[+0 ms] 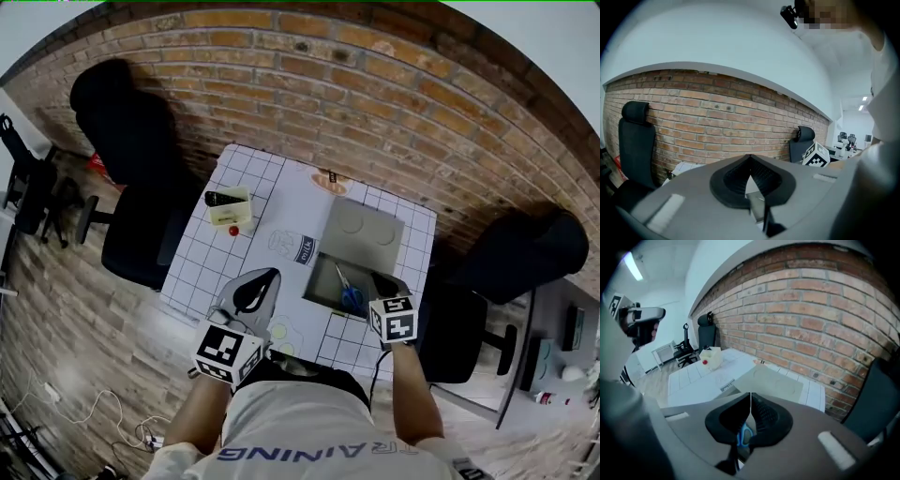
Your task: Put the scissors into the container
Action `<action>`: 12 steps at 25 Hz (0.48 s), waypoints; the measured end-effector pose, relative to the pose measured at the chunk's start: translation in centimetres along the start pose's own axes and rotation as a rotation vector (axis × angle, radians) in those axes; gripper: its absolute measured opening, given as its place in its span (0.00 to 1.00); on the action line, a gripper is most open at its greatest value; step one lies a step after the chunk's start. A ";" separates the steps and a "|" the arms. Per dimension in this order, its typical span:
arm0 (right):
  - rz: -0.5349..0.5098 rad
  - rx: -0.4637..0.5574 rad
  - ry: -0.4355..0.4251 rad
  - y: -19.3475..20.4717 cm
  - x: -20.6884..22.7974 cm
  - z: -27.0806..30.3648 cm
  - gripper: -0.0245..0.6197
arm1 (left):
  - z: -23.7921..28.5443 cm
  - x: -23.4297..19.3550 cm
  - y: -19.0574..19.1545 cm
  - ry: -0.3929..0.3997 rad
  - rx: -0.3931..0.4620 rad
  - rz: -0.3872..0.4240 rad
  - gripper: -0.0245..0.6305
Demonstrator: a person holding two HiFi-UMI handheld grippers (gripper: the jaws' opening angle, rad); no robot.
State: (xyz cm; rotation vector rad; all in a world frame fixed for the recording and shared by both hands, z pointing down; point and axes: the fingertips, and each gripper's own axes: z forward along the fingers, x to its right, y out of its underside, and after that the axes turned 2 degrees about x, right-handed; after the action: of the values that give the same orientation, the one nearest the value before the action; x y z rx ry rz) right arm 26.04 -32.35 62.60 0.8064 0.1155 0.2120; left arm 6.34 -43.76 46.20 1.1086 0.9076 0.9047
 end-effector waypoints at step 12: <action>-0.014 0.409 0.067 -12.4 2.1 -14.9 0.06 | 1.7 5.7 -8.2 0.132 0.165 0.037 0.04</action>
State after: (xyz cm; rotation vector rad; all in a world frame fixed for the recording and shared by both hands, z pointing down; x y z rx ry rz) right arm 27.13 -29.71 43.33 1.2051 0.2325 0.2050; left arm 11.05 -40.67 37.83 1.2204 1.0893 0.9553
